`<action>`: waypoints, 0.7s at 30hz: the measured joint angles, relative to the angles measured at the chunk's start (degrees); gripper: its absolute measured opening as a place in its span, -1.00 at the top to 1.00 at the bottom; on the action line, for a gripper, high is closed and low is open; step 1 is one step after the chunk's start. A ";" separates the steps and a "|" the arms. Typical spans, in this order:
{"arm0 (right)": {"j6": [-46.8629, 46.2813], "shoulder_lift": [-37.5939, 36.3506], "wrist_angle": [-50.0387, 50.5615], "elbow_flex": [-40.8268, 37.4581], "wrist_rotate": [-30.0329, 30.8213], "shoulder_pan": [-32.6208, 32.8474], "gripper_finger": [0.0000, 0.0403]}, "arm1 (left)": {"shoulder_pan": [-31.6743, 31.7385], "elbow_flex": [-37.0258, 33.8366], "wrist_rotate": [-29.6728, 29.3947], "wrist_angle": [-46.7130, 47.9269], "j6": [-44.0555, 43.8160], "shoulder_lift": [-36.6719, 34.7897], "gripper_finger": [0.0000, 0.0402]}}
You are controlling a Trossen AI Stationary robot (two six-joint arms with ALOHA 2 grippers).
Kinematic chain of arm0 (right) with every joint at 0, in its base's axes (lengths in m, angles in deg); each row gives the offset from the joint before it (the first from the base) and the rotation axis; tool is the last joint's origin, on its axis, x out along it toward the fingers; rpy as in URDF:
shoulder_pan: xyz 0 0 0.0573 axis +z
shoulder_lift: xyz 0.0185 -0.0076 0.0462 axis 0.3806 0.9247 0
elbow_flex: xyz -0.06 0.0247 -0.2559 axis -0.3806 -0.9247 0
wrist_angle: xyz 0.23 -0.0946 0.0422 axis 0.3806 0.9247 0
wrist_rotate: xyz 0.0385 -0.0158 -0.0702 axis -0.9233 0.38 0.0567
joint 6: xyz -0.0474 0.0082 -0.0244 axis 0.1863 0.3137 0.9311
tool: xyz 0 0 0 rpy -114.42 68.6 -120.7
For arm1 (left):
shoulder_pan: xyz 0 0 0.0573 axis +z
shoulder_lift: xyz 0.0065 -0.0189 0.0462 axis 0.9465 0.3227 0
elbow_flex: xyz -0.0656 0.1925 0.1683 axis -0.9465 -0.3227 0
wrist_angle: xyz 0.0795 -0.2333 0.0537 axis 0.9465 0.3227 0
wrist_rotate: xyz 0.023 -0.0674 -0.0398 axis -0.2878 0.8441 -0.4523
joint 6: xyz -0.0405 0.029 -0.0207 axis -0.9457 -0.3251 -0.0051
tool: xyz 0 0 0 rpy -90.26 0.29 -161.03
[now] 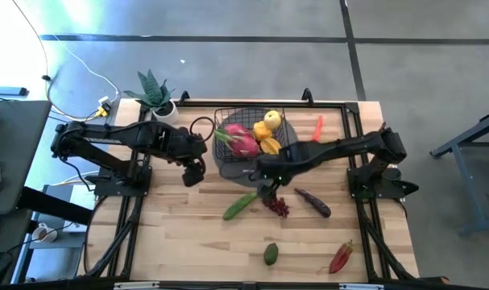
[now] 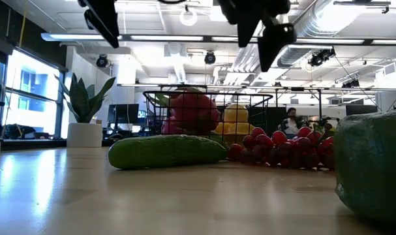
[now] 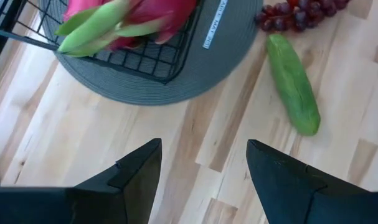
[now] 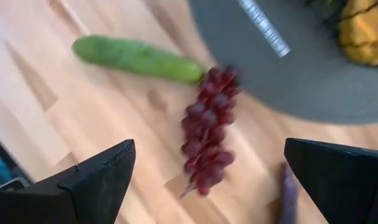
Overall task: Build produce basket
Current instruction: Put the eggplant into the wire basket
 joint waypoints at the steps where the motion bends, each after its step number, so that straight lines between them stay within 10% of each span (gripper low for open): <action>1: -1.22 0.00 0.04 0.00 0.00 0.93 -0.96 | -0.35 0.00 0.00 0.00 0.07 0.02 -0.12; 21: -22.27 0.25 10.50 -3.83 1.24 15.20 -0.96 | -3.18 0.02 -0.28 0.07 0.46 0.04 -0.12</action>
